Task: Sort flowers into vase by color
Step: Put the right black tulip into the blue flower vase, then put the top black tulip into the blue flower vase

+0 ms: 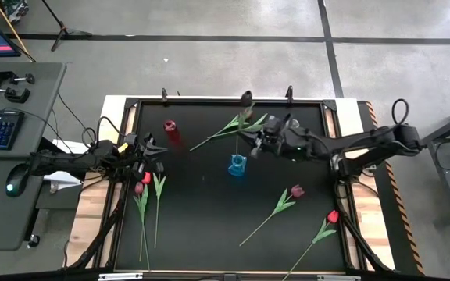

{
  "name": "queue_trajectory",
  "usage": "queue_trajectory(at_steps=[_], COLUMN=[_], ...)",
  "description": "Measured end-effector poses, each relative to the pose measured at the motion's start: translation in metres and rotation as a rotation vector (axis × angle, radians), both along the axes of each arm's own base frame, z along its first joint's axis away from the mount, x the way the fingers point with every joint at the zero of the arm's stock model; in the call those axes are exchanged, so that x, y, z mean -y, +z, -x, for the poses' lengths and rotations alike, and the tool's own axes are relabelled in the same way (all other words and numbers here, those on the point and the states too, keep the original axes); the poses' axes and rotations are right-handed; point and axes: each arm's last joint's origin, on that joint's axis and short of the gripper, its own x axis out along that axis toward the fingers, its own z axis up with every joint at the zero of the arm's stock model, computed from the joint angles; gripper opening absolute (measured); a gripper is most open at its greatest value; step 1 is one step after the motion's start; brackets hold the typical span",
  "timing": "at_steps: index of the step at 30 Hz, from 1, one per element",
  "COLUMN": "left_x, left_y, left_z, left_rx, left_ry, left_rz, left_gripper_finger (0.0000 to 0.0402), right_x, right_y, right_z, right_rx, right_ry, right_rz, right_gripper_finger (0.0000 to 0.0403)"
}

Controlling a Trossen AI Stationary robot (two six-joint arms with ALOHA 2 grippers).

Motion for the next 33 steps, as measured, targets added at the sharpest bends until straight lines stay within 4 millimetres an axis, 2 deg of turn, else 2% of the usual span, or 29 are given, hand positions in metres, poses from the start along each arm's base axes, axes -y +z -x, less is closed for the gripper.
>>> queue_trajectory(at_steps=[4,7,14,17,20,24,29,33], left_x=[0.000,0.000,0.000,0.000,0.000,0.000,0.000,0.000], left_y=[0.000,0.000,0.000,0.000,0.000,0.000,0.000,0.000], left_z=[0.000,0.000,0.000,0.000,0.000,0.000,0.000,0.000], left_rx=[0.000,0.000,-0.001,-0.001,-0.001,-0.001,-0.001,-0.001], left_ry=[0.000,0.000,0.000,0.000,0.000,0.000,0.000,0.000], left_rz=[0.000,0.000,0.000,0.000,0.000,0.000,0.000,0.000], left_gripper_finger=[0.0003,0.0003,0.0003,0.0003,0.0003,0.0003,0.0003,0.0003], right_x=[0.002,0.002,-0.008,-0.012,-0.014,-0.017,-0.027,-0.034], right_y=[-0.015,-0.019,-0.032,-0.038,-0.041,-0.044,-0.037,-0.032], right_z=[-0.008,-0.011,-0.007,-0.005,-0.004,-0.002,0.007,0.020], right_rx=[-0.078,-0.092,-0.212,-0.259,-0.279,-0.360,-0.622,-0.832], right_ry=[-0.006,-0.007,0.014,0.034,0.065,0.124,0.247,0.332], right_rz=[0.010,0.012,-0.046,-0.082,-0.136,-0.208,-0.232,-0.274], right_gripper_finger=[0.0000,0.0000,0.0000,0.0013,0.0049,0.0123,0.0207,0.0238])
